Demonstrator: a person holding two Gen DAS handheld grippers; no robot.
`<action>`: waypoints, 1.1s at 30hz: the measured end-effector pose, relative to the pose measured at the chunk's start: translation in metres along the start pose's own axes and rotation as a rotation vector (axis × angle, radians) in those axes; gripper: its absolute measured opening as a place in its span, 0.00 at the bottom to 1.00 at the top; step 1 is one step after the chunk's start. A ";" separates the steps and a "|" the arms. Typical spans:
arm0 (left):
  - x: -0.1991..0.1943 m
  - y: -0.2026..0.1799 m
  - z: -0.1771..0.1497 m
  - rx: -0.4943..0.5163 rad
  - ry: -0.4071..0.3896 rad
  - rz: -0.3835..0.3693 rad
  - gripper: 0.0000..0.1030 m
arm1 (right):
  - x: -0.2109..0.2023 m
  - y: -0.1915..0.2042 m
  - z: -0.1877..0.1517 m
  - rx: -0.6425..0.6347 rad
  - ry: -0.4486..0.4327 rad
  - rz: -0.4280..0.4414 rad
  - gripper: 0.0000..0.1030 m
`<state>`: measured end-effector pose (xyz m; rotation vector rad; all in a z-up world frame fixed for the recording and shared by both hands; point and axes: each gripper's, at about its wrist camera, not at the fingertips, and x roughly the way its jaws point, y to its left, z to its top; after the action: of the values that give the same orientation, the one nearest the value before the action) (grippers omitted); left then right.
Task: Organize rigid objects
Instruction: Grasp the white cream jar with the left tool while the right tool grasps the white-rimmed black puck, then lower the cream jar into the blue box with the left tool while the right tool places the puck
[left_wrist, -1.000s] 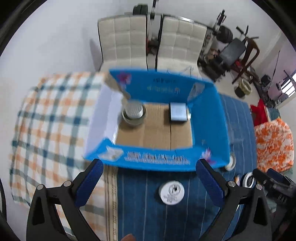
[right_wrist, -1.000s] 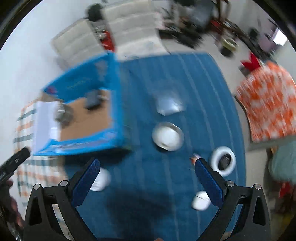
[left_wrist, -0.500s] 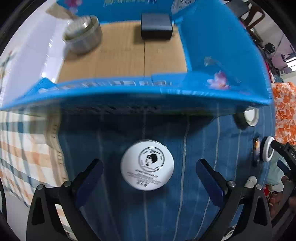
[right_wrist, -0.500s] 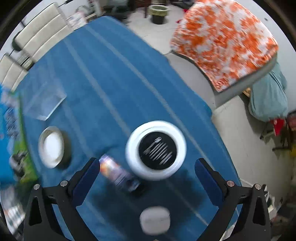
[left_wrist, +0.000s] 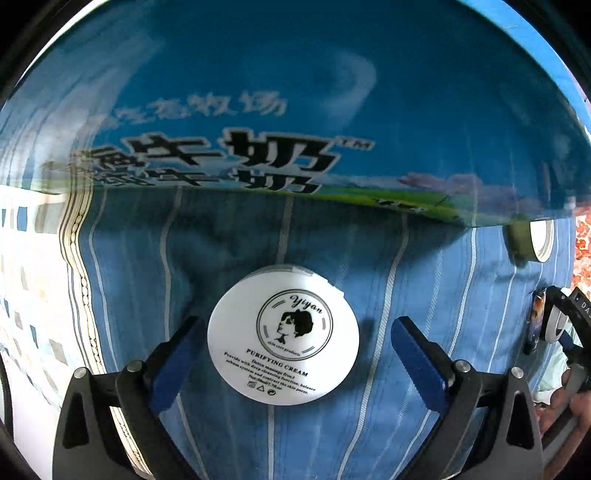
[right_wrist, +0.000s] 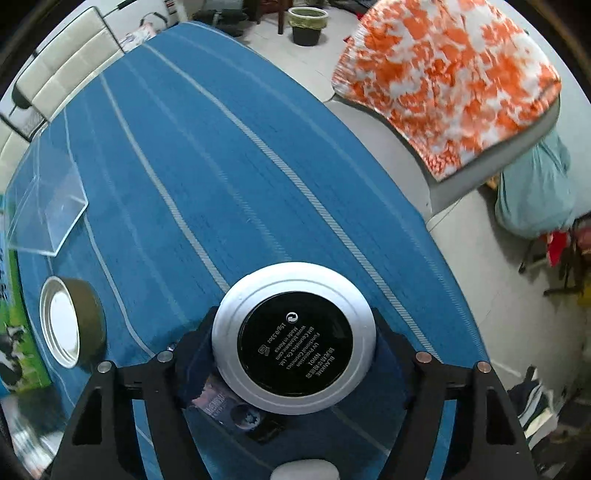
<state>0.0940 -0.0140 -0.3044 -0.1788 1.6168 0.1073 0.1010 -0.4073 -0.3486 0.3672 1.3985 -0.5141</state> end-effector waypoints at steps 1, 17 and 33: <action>0.000 0.000 -0.003 -0.001 0.003 -0.003 1.00 | -0.003 -0.001 -0.001 -0.007 -0.011 -0.005 0.75; 0.023 0.002 -0.023 0.083 -0.045 0.030 0.87 | -0.036 0.105 -0.083 -0.393 0.074 0.171 0.75; -0.012 0.011 -0.038 0.152 -0.138 0.040 0.63 | -0.080 0.160 -0.141 -0.574 0.044 0.193 0.75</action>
<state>0.0551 -0.0095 -0.2904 -0.0213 1.4842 0.0271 0.0636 -0.1879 -0.2986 0.0445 1.4667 0.0636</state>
